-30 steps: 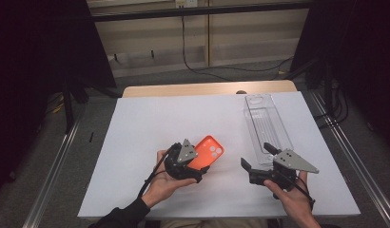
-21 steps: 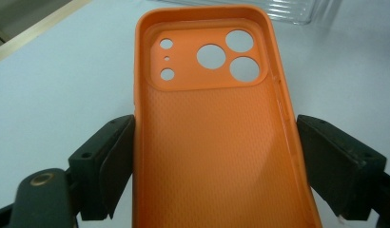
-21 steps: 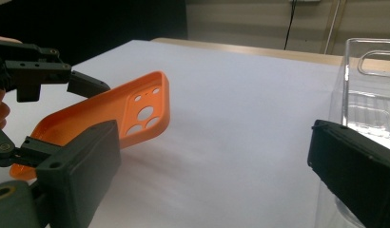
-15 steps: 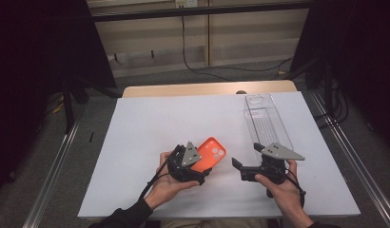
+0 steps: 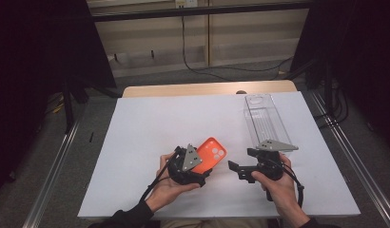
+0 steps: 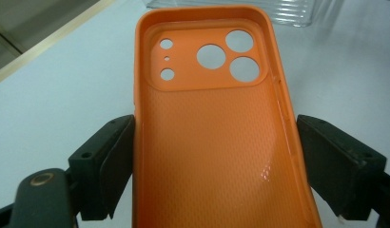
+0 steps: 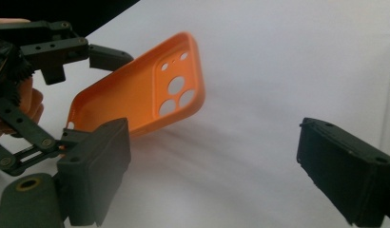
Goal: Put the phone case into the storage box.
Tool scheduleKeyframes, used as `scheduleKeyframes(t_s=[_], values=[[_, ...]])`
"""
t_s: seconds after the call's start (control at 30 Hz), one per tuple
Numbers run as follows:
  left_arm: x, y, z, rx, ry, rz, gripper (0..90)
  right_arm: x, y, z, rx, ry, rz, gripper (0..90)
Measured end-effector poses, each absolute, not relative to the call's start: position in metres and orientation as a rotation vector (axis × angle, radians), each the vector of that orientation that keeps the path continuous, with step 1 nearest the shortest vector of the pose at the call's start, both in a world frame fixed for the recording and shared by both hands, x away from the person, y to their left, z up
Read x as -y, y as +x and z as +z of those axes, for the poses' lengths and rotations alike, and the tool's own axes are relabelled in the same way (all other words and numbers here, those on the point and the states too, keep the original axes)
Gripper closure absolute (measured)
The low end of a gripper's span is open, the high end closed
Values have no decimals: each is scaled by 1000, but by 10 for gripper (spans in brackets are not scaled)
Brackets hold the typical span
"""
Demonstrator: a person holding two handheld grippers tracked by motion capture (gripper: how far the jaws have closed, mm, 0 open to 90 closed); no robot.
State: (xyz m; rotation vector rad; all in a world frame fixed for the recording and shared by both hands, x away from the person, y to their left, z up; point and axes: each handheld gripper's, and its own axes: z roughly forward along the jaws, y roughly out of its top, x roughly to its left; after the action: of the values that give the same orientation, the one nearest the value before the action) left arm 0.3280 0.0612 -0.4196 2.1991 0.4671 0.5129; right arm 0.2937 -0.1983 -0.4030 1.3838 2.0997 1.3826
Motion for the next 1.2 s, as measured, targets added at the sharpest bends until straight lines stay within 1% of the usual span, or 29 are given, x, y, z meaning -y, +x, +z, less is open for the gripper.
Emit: scheduleKeyframes(t_s=[0.17, 0.43, 0.47, 0.53, 0.6, 0.67, 0.73, 0.9, 0.97, 1.03, 1.07, 1.13, 1.2], values=[[-60, 326, -420, -451, 2190, 558, 160, 194, 297, -399, -2126, 1395, 1369, 122], [-57, 325, -421, -438, 2172, 591, 160, 183, 310, -391, -2166, 1421, 1301, 124], [-57, 324, -421, -438, 2168, 596, 160, 183, 310, -390, -2177, 1420, 1304, 145], [-57, 324, -421, -443, 2155, 609, 160, 182, 312, -390, -2189, 1432, 1295, 158], [-57, 323, -420, -441, 2142, 627, 160, 181, 312, -389, -2198, 1450, 1298, 220], [-57, 322, -419, -437, 2134, 638, 160, 180, 313, -389, -2204, 1452, 1298, 232], [-57, 321, -419, -431, 2129, 660, 160, 178, 315, -387, -2218, 1455, 1301, 265], [-56, 319, -418, -416, 2119, 671, 160, 175, 320, -385, -2201, 1534, 1293, 282], [-56, 318, -417, -407, 2120, 673, 160, 176, 321, -384, -2188, 1566, 1306, 313], [-55, 317, -417, -400, 2119, 685, 160, 177, 321, -383, -2174, 1588, 1329, 381], [-55, 317, -417, -400, 2117, 687, 160, 177, 322, -382, -2177, 1595, 1333, 386], [-55, 316, -417, -397, 2115, 701, 160, 177, 323, -380, -2186, 1615, 1323, 441], [-55, 315, -417, -395, 2101, 713, 160, 178, 325, -380, -2193, 1652, 1335, 472]])
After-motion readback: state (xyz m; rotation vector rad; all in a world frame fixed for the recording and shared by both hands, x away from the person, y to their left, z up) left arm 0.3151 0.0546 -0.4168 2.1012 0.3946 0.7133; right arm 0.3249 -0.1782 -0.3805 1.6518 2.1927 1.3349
